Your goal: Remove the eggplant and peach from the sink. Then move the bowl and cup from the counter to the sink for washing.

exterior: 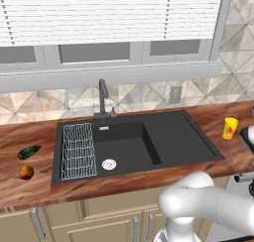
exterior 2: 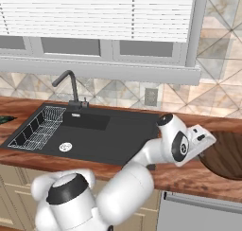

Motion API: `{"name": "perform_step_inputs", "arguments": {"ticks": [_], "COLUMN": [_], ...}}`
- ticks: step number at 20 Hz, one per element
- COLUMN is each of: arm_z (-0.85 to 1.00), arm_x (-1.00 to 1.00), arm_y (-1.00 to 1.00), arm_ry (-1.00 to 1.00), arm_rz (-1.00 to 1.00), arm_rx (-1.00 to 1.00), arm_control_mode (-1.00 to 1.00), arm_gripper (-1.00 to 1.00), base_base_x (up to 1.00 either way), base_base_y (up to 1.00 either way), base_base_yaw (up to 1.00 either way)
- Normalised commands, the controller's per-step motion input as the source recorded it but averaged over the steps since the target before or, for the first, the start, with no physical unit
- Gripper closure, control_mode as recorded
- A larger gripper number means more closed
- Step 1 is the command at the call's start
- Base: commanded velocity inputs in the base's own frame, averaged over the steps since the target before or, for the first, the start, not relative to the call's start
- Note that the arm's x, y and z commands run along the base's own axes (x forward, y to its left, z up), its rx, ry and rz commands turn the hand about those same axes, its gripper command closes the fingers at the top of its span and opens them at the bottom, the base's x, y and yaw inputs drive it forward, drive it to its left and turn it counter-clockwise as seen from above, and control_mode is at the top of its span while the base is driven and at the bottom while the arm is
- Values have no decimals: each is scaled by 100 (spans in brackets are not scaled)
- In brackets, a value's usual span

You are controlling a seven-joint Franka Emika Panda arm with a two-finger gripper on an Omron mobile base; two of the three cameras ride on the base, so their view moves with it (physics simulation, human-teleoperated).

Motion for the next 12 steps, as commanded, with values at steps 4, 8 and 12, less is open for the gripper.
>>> {"name": "perform_step_inputs", "arguments": {"ticks": [4, 8, 12], "arm_z": [23, 21, 21], "arm_x": [-25, -27, -30], "arm_y": [12, 10, 10], "arm_ry": [0, 0, -3], "arm_rz": [6, 8, 10], "arm_rx": [-4, -4, -6], "arm_control_mode": [-100, -100, -100], "arm_gripper": [100, 100, 100], "base_base_x": [0, 0, 0], "base_base_y": [0, 0, 0], "base_base_yaw": [0, 0, 0]}}
